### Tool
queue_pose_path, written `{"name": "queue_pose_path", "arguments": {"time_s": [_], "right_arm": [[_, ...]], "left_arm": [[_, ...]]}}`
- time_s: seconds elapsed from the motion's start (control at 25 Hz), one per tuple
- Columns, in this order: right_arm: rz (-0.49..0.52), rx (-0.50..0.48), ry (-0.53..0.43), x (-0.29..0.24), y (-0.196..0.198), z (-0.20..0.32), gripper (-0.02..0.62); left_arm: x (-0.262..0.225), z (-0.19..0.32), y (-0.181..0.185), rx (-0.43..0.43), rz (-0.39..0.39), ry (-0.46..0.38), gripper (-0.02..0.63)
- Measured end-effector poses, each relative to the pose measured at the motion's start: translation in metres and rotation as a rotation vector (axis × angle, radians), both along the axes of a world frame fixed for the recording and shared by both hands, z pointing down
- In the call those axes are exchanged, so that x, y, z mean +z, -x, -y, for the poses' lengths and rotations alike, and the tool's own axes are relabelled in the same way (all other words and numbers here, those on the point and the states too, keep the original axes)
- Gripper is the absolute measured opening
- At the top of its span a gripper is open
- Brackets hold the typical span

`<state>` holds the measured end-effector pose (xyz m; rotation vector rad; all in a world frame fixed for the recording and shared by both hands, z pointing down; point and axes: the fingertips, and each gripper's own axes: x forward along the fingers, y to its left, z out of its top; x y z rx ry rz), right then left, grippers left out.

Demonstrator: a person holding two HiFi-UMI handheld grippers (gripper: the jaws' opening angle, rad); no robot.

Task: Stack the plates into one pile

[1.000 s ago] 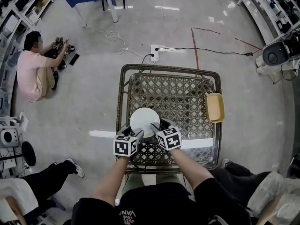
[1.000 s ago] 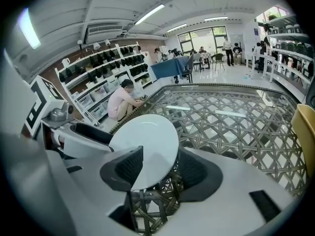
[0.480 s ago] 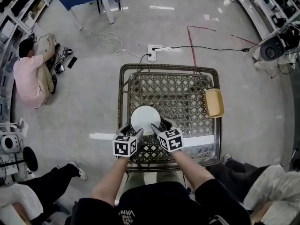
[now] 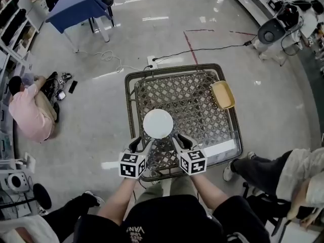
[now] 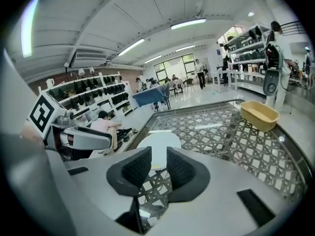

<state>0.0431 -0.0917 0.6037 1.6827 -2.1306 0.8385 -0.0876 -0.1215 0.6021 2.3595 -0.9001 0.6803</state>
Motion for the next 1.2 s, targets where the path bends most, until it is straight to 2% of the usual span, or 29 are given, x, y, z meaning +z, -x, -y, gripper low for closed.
{"name": "queue_pose_path", "arguments": {"time_s": [0.24,0.32,0.44,0.64,0.8,1.04,1.2], "right_arm": [[-0.029,0.104,-0.093,-0.042,0.001,-0.054,0.008],[-0.033,0.119,-0.121,-0.055,0.003,-0.069,0.005],[-0.027,0.122,-0.147,-0.073,0.010,-0.090,0.003],[-0.018,0.077,-0.205,-0.105,0.018,-0.113,0.003],[-0.001,0.052,-0.227,-0.121,0.024,-0.150,0.003],[-0.004,0.024,-0.252,-0.132,0.015,-0.206,0.003],[0.002,0.009,-0.260,-0.133,0.013,-0.244,0.003]], "left_arm": [[-0.039,-0.037,0.013,0.085,-0.046,-0.111,0.081],[-0.051,-0.051,0.018,0.103,-0.062,-0.142,0.051],[-0.066,-0.073,0.030,0.119,-0.075,-0.164,0.036],[-0.092,-0.097,0.041,0.126,-0.100,-0.209,0.025],[-0.106,-0.128,0.050,0.131,-0.097,-0.240,0.023],[-0.123,-0.188,0.038,0.174,-0.097,-0.297,0.021],[-0.131,-0.229,0.033,0.173,-0.098,-0.326,0.020]]}}
